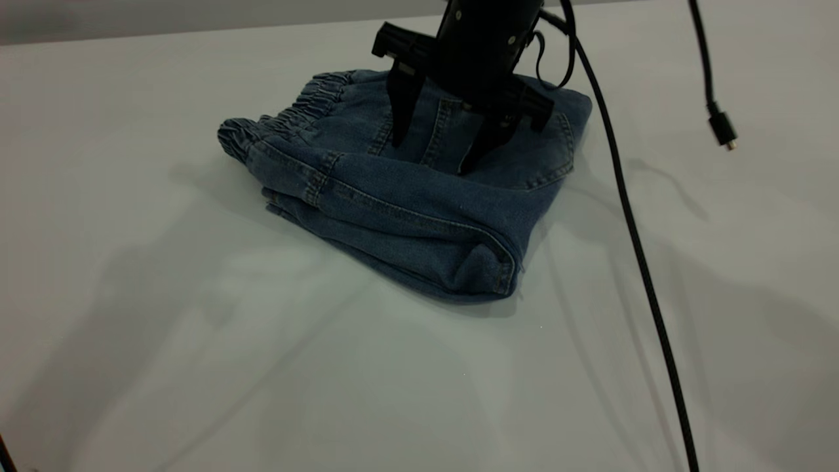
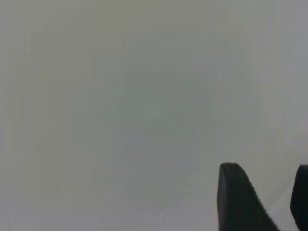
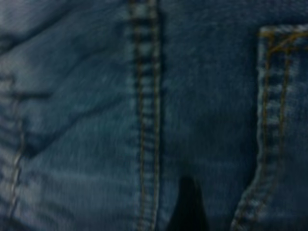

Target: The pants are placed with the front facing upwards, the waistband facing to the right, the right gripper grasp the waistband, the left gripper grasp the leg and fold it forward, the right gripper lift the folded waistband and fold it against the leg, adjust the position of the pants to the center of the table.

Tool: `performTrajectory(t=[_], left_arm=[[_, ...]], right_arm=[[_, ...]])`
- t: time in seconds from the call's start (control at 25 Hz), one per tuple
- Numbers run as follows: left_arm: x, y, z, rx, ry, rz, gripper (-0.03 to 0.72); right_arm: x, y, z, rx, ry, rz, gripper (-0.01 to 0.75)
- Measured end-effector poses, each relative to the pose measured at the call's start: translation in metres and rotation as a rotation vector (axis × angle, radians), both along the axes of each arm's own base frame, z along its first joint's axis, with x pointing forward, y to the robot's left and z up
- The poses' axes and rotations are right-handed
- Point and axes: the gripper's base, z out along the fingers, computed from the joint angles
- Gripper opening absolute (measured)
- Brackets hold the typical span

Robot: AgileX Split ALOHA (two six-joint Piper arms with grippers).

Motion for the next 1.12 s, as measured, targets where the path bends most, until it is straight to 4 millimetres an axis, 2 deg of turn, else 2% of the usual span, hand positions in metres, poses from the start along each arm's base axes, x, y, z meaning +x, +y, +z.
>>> performTrajectory(t=[0.16, 0.32, 0.68, 0.84, 1.12], left_arm=[[-0.001, 0.0, 0.002, -0.004, -0.004, 0.001, 0.272], [-0.001, 0.0, 0.002, -0.004, -0.004, 0.001, 0.272], [-0.001, 0.0, 0.002, -0.003, -0.004, 0.0, 0.272], [-0.001, 0.0, 0.001, -0.002, -0.003, 0.0, 0.272], [-0.001, 0.0, 0.001, -0.002, -0.003, 0.0, 0.272]], right_arm=[[0.001, 0.002, -0.008, -0.014, 0.042, -0.01, 0.463], [-0.005, 0.006, -0.01, -0.068, 0.027, 0.067, 0.457], [-0.026, 0.015, -0.009, -0.244, 0.029, 0.42, 0.455], [-0.031, 0.03, 0.001, -0.266, -0.011, 0.593, 0.455], [-0.046, 0.069, 0.024, -0.256, -0.133, 0.849, 0.455]])
